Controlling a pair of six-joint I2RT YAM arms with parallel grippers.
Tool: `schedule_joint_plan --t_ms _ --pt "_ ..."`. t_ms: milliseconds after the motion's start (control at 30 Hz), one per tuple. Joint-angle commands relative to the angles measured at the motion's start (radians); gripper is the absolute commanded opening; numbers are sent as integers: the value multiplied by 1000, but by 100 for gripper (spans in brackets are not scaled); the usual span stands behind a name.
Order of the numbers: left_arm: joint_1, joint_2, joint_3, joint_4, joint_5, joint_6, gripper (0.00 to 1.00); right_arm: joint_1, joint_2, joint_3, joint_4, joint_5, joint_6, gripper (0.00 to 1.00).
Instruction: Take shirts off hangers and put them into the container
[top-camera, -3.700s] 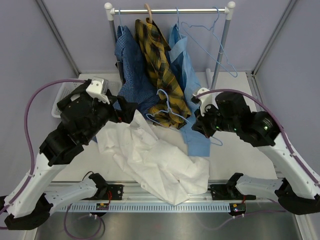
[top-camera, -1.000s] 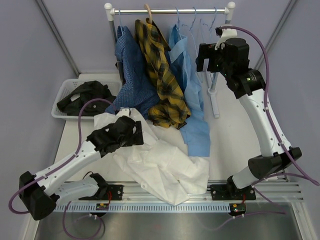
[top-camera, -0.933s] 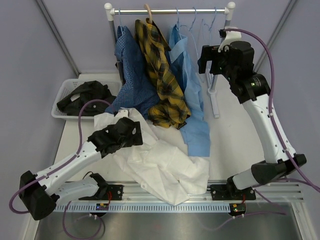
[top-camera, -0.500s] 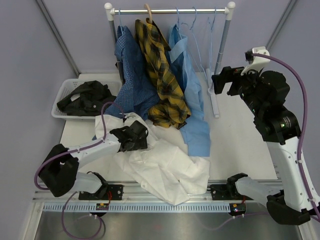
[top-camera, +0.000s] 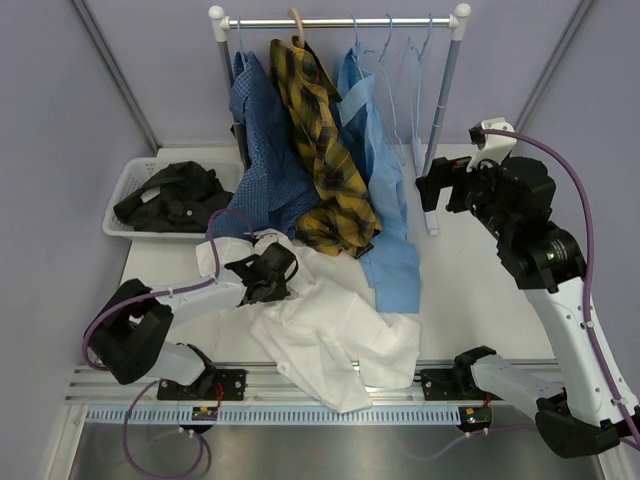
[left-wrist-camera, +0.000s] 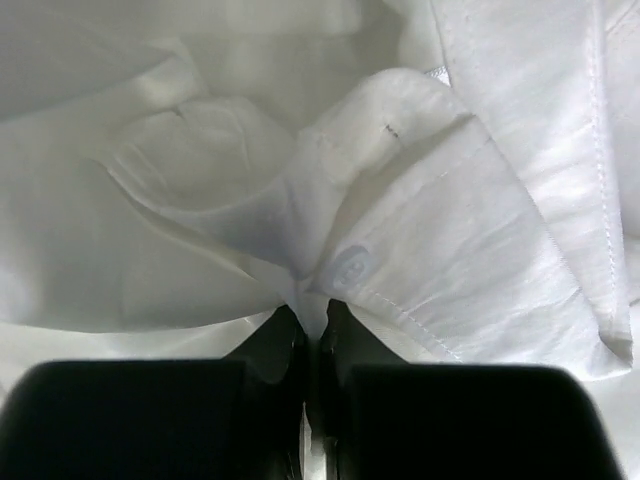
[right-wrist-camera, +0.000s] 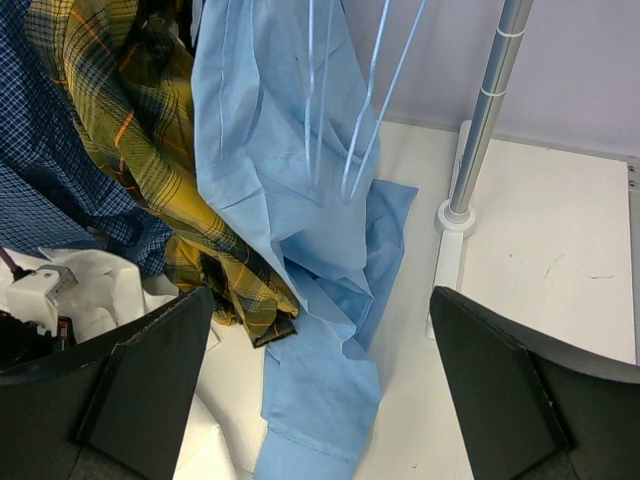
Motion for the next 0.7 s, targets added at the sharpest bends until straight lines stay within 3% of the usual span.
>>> schedule_joint_plan --t_ms 0,100,200,367,500,667 --pt "-4 26 -108 8 154 -23 0 -6 -27 -4 15 -21 -15 99" --pt "-4 -89 -98 -26 183 -5 0 -5 -26 -14 24 -26 -5 99" --pt "-4 -267 -6 -188 168 24 0 -5 -13 -1 16 -27 1 100" --pt "11 -537 204 -406 -6 87 0 -6 -6 22 19 -27 10 99" --pt "108 -594 405 -540 -92 190 0 -5 -9 22 29 -59 13 99" --pt "178 -571 722 -566 -283 389 0 -5 1 19 35 -76 11 99"
